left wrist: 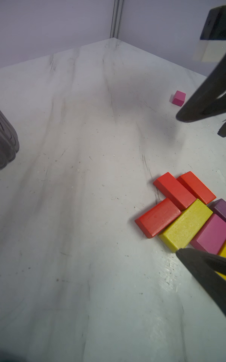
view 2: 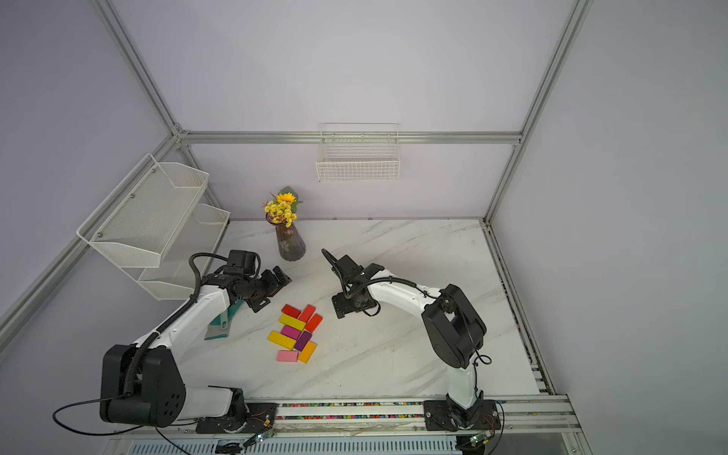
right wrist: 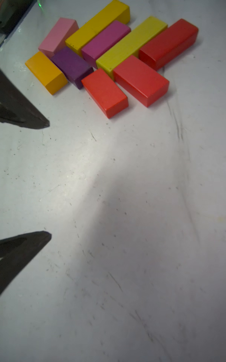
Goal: Assemble the letter c with building blocks
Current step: Pick up the building block from the center of the board.
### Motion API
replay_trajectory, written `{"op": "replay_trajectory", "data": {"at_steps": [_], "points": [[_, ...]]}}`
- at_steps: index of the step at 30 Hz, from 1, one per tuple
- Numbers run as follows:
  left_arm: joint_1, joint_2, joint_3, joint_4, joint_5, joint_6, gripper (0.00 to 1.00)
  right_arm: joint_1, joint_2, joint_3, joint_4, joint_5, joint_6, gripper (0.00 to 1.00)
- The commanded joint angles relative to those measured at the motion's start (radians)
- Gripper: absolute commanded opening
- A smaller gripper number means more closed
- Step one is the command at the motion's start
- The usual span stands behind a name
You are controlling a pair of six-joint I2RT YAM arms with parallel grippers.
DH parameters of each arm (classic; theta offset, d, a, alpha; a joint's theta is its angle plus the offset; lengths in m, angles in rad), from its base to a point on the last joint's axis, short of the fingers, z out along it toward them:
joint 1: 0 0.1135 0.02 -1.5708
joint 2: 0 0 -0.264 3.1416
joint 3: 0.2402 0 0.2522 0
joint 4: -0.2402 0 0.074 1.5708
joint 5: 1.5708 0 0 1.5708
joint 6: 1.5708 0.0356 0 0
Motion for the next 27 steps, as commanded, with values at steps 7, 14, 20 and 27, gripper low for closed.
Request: {"op": "replay_trajectory", "data": {"at_steps": [7,14,20,27], "points": [[0.147,-0.099,-0.076,-0.027,0.087,-0.077,1.00,0.167,0.016,-0.023,0.029,-0.012,-0.052,0.84],[0.232,-0.163,-0.140,-0.023,0.156,-0.089,1.00,0.267,0.053,0.006,0.041,0.011,-0.078,0.86],[0.278,-0.184,-0.167,-0.029,0.183,-0.089,1.00,0.323,0.109,0.049,0.037,0.028,-0.096,0.87],[0.317,-0.186,-0.181,-0.040,0.218,-0.076,1.00,0.349,0.174,0.104,0.048,0.037,-0.101,0.87]]}}
